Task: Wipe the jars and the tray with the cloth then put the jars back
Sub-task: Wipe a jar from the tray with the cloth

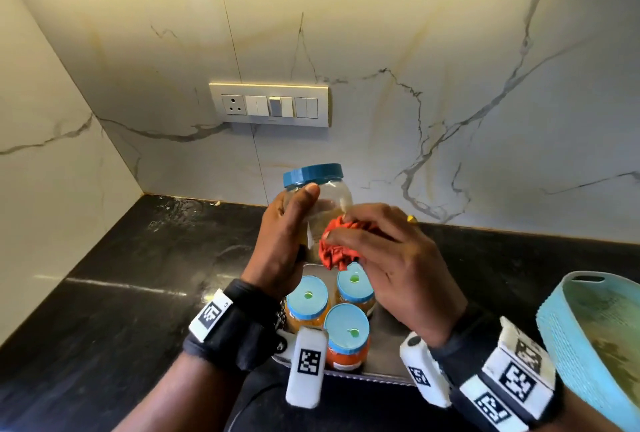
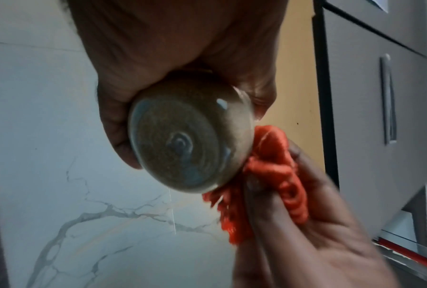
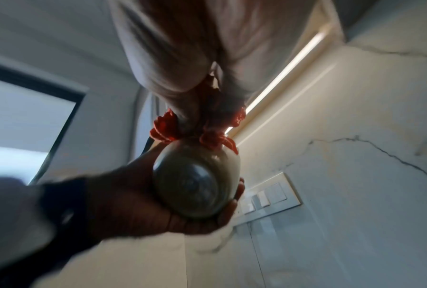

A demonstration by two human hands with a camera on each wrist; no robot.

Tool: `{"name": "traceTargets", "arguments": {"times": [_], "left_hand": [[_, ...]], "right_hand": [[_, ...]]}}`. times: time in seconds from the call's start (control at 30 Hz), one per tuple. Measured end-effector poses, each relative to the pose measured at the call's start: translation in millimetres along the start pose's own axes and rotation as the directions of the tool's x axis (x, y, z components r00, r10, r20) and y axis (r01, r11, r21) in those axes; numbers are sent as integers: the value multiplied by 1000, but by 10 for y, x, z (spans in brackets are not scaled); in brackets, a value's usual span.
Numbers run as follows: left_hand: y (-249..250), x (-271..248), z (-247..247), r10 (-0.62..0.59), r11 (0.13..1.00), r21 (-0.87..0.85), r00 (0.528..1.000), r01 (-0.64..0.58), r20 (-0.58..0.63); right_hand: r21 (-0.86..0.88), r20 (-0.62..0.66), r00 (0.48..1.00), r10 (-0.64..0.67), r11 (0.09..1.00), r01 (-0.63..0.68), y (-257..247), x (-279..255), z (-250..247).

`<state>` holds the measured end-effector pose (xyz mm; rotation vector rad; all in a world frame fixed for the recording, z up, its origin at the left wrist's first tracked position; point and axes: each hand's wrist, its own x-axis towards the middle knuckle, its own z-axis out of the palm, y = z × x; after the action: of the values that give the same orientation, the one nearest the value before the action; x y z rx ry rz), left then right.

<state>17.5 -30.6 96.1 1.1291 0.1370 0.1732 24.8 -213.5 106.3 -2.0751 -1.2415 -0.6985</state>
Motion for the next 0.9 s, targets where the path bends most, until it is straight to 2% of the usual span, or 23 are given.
{"name": "traceTargets", "arguments": {"times": [0.07,0.1,0.17,0.23,0.33,0.4,0.53,0.67,0.77,0.83,0.9], "left_hand": [[17,7,-44,4,1000,-3,1000,-4,-3],[25,3,-49,8,1000,-22,1000,-7,21],[21,-5,-43,8,999,-49,997,-5,79],[7,5,-38,-5,999,-35,997,8,79],[46,10,-46,-6,1000,-27,998,8,61],[106,-10,-51,-10,996,-93,997,17,70],[143,-2,-93,-36,978,-199,992,60,121],[152,-13,-105,-35,997,-62,995,41,95],[74,-11,-97,31,997,68,998,-35,59],[-18,-19,-79,64,994,85,994,-71,85],[-76,-37,-70,60,998,27,995,-63,84]], "right_hand": [[-27,31,998,-50,998,50,-22,-10,42],[-3,6,999,-41,999,41,6,42,36],[67,-71,997,37,997,-32,101,209,10],[160,-119,986,118,982,-99,231,385,-39],[267,-83,987,140,957,-113,294,443,-49],[259,-63,992,107,962,-87,236,329,-39],[168,-106,993,47,985,-28,118,102,14],[-30,42,998,-53,998,54,170,124,17],[-82,107,986,-124,988,133,151,76,80],[-47,74,992,-106,993,110,161,110,68],[46,-11,1000,-6,999,6,226,227,11]]}}
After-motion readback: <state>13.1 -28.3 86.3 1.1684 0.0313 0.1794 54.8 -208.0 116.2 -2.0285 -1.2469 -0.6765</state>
